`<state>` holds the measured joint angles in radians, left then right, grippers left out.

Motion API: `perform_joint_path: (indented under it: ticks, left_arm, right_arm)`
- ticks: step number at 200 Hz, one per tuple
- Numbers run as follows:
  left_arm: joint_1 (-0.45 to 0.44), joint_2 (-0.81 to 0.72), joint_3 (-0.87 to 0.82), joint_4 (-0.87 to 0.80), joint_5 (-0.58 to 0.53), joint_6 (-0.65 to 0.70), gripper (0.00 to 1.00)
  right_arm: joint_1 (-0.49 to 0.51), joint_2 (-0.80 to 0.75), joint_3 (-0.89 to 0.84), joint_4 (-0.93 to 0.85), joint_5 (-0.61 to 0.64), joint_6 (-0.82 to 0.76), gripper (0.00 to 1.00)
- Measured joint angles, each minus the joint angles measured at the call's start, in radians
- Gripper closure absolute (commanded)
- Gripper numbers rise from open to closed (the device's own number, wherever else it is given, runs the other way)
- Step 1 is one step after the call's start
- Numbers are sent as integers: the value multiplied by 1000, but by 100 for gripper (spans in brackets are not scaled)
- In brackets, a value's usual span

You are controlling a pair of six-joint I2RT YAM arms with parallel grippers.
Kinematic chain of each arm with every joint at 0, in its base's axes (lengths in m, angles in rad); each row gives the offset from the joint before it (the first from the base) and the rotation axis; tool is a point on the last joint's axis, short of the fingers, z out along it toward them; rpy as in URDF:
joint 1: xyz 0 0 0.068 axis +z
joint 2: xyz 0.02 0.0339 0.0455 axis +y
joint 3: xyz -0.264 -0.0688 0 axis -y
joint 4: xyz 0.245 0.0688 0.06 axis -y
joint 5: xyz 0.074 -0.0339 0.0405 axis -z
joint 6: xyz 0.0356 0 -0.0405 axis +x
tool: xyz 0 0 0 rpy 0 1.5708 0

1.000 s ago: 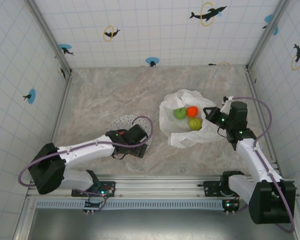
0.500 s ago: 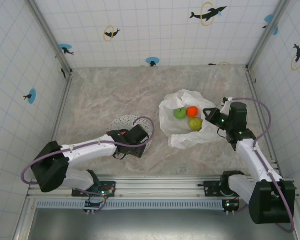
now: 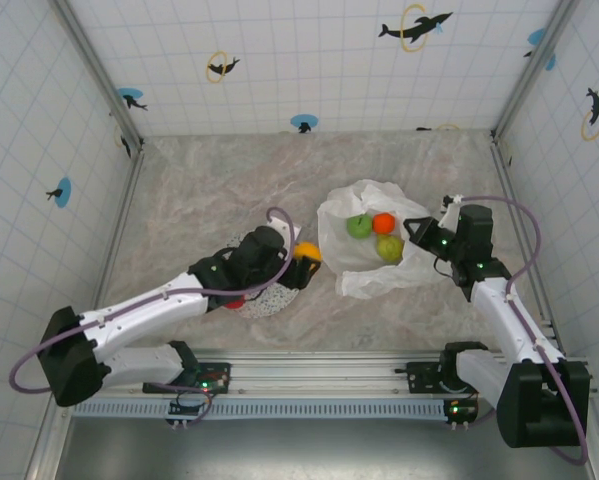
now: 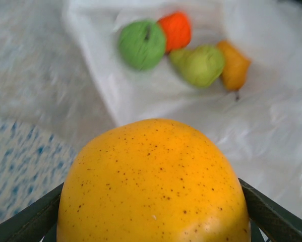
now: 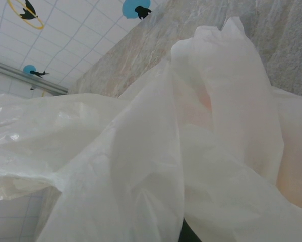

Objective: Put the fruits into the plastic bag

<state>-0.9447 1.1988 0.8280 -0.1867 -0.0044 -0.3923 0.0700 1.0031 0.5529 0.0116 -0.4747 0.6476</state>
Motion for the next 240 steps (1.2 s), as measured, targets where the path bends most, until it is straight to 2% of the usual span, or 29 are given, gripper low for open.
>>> perform_joint_path:
  ticks: [43,91,184,240]
  left_arm:
    - [-10,266,111,172,16,57,37]
    - [-37,545,259,273,13,121,36]
    - [-37,819,391,436,-43,105,33]
    - [-37,887,454,502,-91,105,26]
  right_arm:
    - [0,0,0,-1,-50,28,100]
    - [0,0,0,49,-80,102,100]
    - [1,9,0,94,-80,163,100]
    - [3,19,0,97,-78,164,100]
